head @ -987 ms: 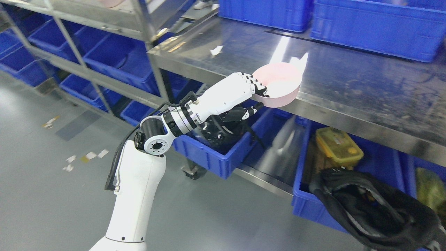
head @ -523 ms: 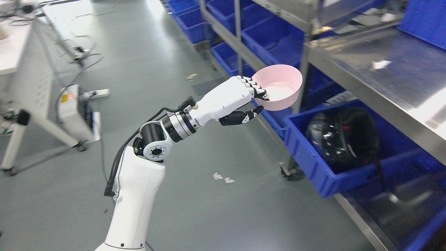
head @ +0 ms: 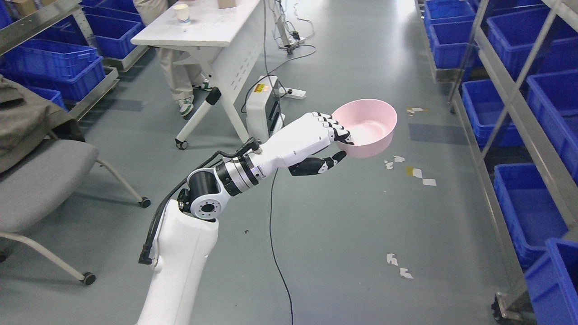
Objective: Stack pink IKEA bowl on shelf middle layer
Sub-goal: 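Hold the pink bowl raised in the left hand while driving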
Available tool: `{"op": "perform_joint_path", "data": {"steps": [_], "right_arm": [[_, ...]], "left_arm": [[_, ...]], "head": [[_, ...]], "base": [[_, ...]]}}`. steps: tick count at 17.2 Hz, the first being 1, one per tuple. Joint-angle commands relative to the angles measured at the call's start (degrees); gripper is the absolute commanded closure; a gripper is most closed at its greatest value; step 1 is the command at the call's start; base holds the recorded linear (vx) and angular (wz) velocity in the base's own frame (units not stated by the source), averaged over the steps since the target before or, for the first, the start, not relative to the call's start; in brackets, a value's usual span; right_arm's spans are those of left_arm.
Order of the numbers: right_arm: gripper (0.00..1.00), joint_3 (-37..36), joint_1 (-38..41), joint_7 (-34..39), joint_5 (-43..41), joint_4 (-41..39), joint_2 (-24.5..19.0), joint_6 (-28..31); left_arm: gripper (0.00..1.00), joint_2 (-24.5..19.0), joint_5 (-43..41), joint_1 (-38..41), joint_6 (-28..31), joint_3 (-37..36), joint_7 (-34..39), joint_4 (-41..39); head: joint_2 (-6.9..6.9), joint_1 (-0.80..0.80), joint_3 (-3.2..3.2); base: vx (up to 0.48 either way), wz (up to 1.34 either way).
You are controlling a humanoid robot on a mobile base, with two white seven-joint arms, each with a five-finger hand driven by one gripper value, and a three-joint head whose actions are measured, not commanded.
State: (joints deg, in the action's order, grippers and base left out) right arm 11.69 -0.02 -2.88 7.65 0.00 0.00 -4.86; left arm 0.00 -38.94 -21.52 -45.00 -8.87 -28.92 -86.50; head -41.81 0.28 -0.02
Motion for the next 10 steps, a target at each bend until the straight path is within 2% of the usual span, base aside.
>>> {"op": "perform_joint_path", "data": {"steps": [1, 6, 10], "right_arm": [[0.0, 0.0, 0.9, 0.2, 0.0, -1.0, 1.0, 0.0], [0.0, 0.0, 0.9, 0.2, 0.0, -1.0, 1.0, 0.0], [0.0, 0.0, 0.9, 0.2, 0.0, -1.0, 1.0, 0.0]], "left_arm": [[0.98, -1.0, 1.8, 2.8, 0.0, -5.9, 2.0, -0.2], [0.99, -1.0, 2.9, 3.0, 0.0, -6.7, 1.7, -0.2], [0.99, -1.0, 6.2, 4.1, 0.0, -6.7, 1.2, -0.2]], "head": [[0.0, 0.0, 0.0], [0.0, 0.0, 0.0], [0.0, 0.0, 0.0]], "base": [[0.234, 0.61], [0.272, 0.23], [0.328, -0.14]]}}
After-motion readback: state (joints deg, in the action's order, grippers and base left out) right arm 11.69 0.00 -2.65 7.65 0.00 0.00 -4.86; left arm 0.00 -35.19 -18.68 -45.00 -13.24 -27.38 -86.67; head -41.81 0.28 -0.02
